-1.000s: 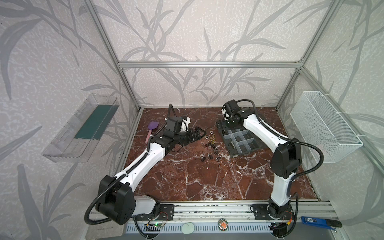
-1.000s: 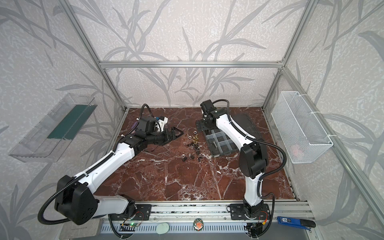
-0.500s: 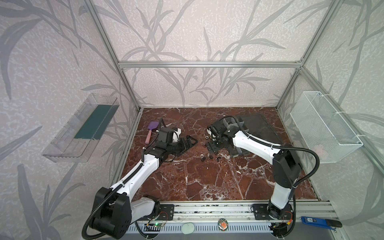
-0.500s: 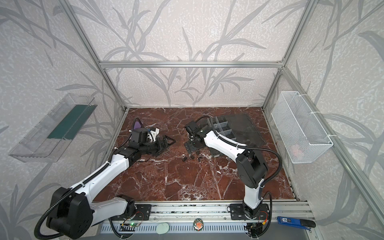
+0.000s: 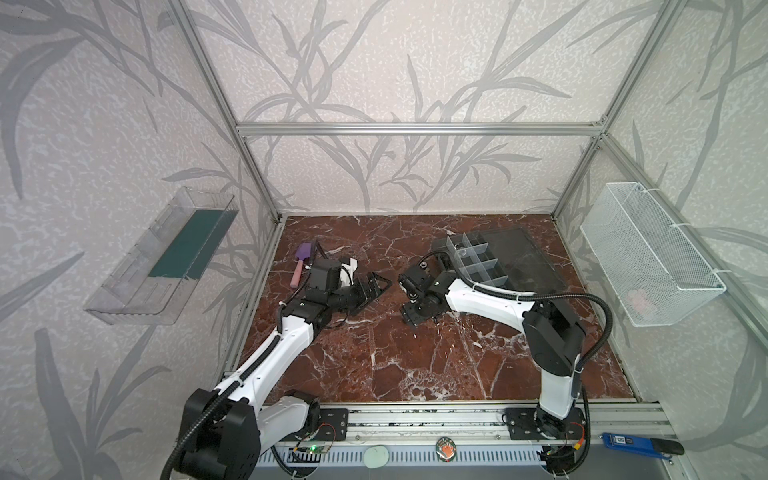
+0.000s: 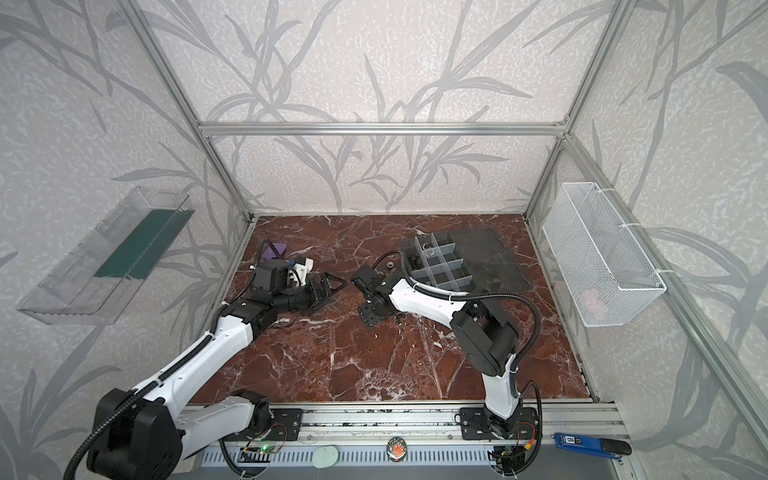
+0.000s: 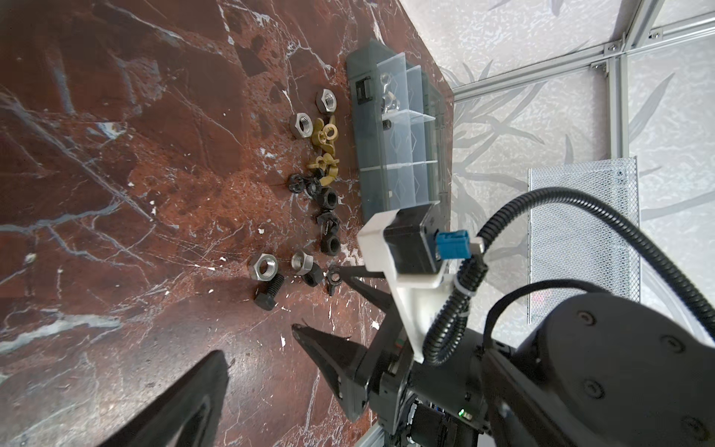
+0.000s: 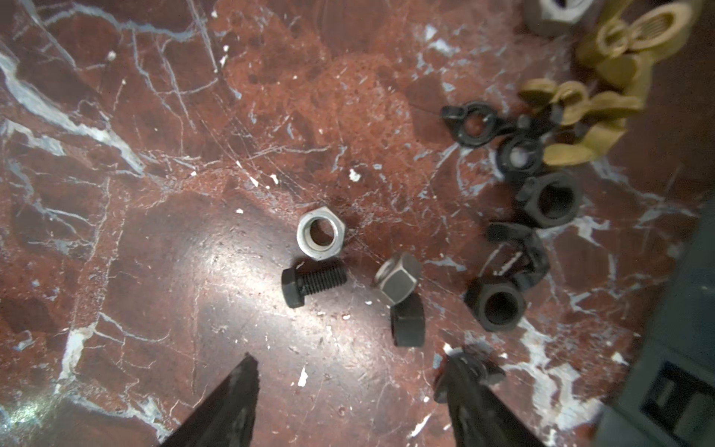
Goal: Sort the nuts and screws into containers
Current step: 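Move the open right gripper over a black bolt near the pile, then lower the right gripper and grasp the black bolt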
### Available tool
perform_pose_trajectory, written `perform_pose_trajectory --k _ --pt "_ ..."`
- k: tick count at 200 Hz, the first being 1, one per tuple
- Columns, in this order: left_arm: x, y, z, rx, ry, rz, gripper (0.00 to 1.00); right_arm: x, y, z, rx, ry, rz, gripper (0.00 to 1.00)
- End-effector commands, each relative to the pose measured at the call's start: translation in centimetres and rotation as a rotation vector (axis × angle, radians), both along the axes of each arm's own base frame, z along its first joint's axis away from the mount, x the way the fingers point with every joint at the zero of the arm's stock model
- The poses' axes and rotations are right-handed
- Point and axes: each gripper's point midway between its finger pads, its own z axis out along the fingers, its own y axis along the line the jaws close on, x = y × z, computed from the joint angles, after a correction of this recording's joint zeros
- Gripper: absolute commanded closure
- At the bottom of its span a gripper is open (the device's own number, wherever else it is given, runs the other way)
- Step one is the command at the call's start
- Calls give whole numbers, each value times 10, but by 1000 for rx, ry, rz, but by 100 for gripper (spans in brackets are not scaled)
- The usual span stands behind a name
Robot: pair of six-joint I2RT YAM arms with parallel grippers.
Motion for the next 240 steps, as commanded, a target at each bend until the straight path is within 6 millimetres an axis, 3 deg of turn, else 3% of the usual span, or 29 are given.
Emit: perform_pose_trajectory --k 1,65,174,240 --pt "-1 4 5 -33 -12 17 1 -3 12 -8 6 15 -4 29" --pt "-3 8 3 -33 -8 24 1 3 23 -28 5 45 -33 42" --pt "-6 11 3 -26 -8 32 1 15 20 -50 -26 60 -59 42" --pt "-2 11 3 -35 -5 37 1 11 18 -57 -32 79 -51 58"
